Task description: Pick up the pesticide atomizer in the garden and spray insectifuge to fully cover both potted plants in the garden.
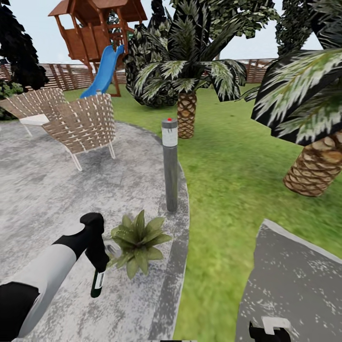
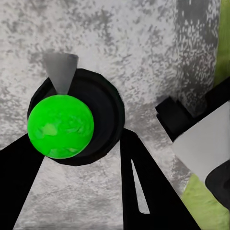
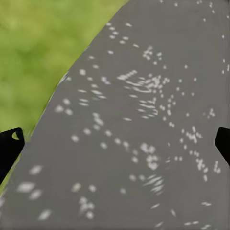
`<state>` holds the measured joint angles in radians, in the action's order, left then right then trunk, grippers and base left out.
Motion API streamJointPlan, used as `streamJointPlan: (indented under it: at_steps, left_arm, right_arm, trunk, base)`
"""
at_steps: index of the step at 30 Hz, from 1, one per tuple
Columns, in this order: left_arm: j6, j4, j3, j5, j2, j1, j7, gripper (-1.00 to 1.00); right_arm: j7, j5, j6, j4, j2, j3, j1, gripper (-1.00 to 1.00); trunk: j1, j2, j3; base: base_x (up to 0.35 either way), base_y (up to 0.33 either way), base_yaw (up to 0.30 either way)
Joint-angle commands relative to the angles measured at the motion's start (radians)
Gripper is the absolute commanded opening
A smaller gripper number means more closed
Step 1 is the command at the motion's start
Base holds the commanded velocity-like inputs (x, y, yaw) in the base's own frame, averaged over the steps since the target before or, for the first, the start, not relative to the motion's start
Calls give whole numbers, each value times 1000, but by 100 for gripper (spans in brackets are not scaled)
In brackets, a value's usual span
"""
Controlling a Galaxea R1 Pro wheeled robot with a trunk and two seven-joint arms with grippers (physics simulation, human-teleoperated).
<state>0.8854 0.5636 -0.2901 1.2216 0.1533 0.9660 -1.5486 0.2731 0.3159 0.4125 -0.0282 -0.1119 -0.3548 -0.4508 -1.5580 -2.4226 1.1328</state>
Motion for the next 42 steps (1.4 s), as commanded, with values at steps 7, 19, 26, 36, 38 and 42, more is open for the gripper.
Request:
streamJointPlan:
  at_steps: [7, 19, 26, 36, 38, 42]
  left_arm:
    - [9, -14, 0, 4, 7, -15, 2, -100]
    - [17, -8, 94, -9, -27, -117, 146, -100]
    - [15, -6, 173, -7, -21, -174, 207, -100]
    - [17, -9, 239, -8, -25, -216, 303, -100]
    - [17, -7, 240, -21, -33, -217, 309, -100]
    - [17, -14, 261, -84, -34, -217, 423, -100]
  right_arm:
    - [3, 7, 2, -1, 0, -9, 0, 100]
    - [2, 5, 2, 2, -3, -9, 0, 100]
    - [2, 6, 2, 1, 0, -9, 0, 100]
    - [2, 9, 0, -1, 0, -8, 0, 100]
    - [1, 9, 0, -1, 0, -9, 0, 100]
    - [1, 9, 0, -1, 0, -9, 0, 100]
  trunk:
    - [0, 0, 1]
    - [0, 0, 1]
    - [0, 0, 1]
    - [0, 0, 1]
    - [0, 0, 1]
    - [0, 0, 1]
  base:
    - [1, 0, 272]
    - [114, -215, 53]
    - [20, -270, 28]
    - [41, -154, 265]
    - [9, -7, 276]
    - [1, -1, 276]
